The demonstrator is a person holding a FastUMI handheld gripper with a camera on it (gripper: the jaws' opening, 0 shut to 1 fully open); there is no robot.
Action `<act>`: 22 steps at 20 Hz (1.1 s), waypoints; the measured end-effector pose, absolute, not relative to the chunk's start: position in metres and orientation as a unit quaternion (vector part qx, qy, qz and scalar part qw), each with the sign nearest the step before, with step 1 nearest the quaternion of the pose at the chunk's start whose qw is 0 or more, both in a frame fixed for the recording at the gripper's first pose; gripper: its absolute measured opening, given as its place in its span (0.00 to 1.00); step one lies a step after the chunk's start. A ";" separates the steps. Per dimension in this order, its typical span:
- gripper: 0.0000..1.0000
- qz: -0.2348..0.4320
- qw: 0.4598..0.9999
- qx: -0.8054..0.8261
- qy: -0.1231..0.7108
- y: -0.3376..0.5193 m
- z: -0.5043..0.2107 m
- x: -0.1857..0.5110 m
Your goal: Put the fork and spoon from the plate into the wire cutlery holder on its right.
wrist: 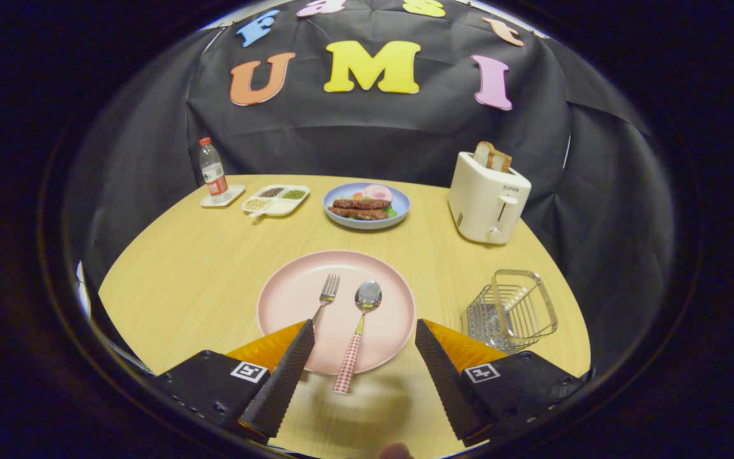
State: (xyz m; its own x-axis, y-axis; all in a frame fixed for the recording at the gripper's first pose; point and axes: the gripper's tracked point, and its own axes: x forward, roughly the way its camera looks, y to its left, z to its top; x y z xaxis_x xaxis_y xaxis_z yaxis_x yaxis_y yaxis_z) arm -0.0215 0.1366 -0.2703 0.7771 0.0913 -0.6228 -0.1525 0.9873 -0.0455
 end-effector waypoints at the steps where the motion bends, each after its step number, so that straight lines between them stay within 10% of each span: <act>1: 0.96 0.063 0.937 -0.042 0.342 0.139 -0.280 -0.020; 4: 0.71 0.057 0.925 -0.047 0.372 0.139 -0.300 -0.015; 8: 0.67 0.052 0.918 -0.065 0.388 0.140 -0.315 -0.011; 14: 0.15 0.045 0.907 -0.053 0.415 0.144 -0.331 -0.010; 22: 0.01 0.047 0.903 -0.037 0.426 0.133 -0.302 -0.007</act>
